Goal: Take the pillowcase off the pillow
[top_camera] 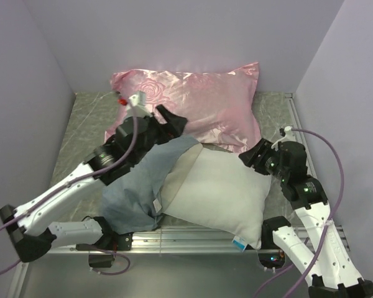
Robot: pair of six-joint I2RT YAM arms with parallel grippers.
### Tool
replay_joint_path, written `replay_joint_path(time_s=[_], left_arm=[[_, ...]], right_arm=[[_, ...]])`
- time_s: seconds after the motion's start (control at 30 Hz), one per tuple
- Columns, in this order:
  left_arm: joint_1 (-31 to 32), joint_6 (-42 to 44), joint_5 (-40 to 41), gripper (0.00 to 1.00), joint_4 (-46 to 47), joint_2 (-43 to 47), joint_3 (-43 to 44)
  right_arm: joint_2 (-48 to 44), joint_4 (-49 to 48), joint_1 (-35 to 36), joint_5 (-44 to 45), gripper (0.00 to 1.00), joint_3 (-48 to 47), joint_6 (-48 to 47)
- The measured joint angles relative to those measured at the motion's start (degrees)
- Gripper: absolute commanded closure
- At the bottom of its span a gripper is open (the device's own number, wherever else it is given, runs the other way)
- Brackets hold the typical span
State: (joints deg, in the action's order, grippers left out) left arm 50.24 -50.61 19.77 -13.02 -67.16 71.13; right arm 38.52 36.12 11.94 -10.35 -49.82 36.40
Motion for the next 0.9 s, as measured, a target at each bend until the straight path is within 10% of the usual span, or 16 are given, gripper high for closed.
replay_joint_path(time_s=[0.3,0.77,0.9], left_arm=[[-12.41,-0.46,9.73,0.13,-18.69,15.91,-8.87],[-14.71,5.51,-8.55,0.15,-20.44,14.05,-17.51],[-14.73,6.32,-11.58,0.61,-18.01,13.31,-18.21]], right_arm=[[-1.90,0.00,7.34,3.91,0.37,8.28,-0.33],[-3.67,0.44,9.51,8.31,0.35,8.72,-1.38],[-3.98,1.42,9.68,10.14,0.33,8.72,-1.75]])
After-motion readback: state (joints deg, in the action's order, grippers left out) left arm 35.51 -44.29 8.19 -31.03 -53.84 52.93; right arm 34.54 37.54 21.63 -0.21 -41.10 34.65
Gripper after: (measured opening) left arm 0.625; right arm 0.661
